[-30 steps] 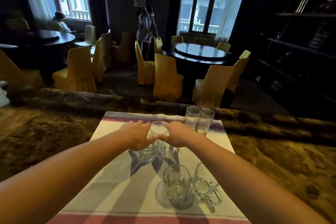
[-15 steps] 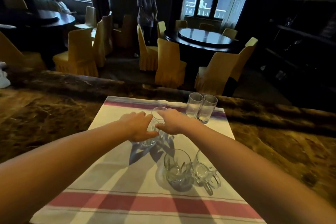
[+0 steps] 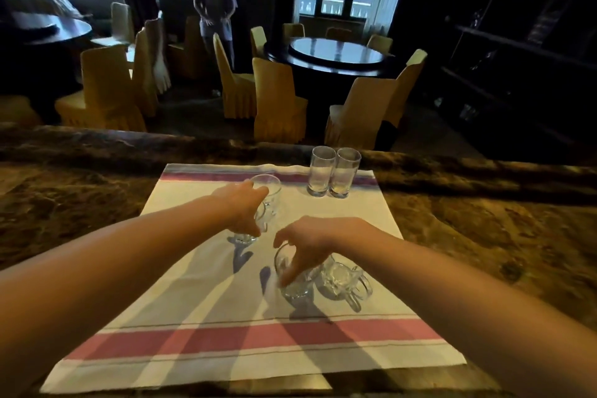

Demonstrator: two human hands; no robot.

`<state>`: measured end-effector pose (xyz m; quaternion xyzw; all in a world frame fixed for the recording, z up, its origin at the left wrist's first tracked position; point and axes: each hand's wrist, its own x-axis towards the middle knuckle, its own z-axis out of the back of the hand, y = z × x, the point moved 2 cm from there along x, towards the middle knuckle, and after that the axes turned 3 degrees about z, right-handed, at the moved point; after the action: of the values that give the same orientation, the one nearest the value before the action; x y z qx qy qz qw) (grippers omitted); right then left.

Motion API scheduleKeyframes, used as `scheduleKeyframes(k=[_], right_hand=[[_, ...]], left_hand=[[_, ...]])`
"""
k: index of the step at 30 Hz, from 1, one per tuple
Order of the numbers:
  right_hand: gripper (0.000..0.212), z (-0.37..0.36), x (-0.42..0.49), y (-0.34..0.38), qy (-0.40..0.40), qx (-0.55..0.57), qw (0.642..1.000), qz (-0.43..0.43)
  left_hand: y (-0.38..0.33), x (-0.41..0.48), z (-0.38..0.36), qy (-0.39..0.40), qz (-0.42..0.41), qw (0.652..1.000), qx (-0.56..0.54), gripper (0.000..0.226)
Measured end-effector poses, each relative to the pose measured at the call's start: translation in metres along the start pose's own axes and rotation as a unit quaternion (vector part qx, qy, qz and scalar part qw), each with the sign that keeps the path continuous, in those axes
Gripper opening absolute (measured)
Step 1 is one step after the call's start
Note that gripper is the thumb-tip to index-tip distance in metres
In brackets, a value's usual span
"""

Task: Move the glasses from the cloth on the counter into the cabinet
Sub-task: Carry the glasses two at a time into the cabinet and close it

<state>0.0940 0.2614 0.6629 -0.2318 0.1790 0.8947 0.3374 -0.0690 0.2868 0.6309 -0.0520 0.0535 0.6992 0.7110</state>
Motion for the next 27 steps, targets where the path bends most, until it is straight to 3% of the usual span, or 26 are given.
scheduleKeyframes(k=[5, 15, 21, 27], right_hand=[[0.082, -0.028, -0.001, 0.005, -0.037, -0.049, 0.998, 0.027], [0.068, -0.041, 0.009, -0.005, -0.089, -0.005, 0.995, 0.039], [0.070, -0.031, 0.012, -0.007, -0.083, -0.002, 0.996, 0.037], [0.071, 0.017, 0.004, -0.026, -0.131, 0.014, 0.989, 0.061]], left_hand=[[0.004, 0.000, -0.006, -0.006, 0.004, 1.000, 0.021, 0.089], [0.009, -0.011, -0.009, 0.028, 0.019, 0.999, -0.004, 0.087], [0.005, -0.018, -0.001, 0.052, -0.001, 0.999, -0.011, 0.085], [-0.004, -0.013, 0.052, 0.060, -0.019, 0.998, -0.023, 0.080]])
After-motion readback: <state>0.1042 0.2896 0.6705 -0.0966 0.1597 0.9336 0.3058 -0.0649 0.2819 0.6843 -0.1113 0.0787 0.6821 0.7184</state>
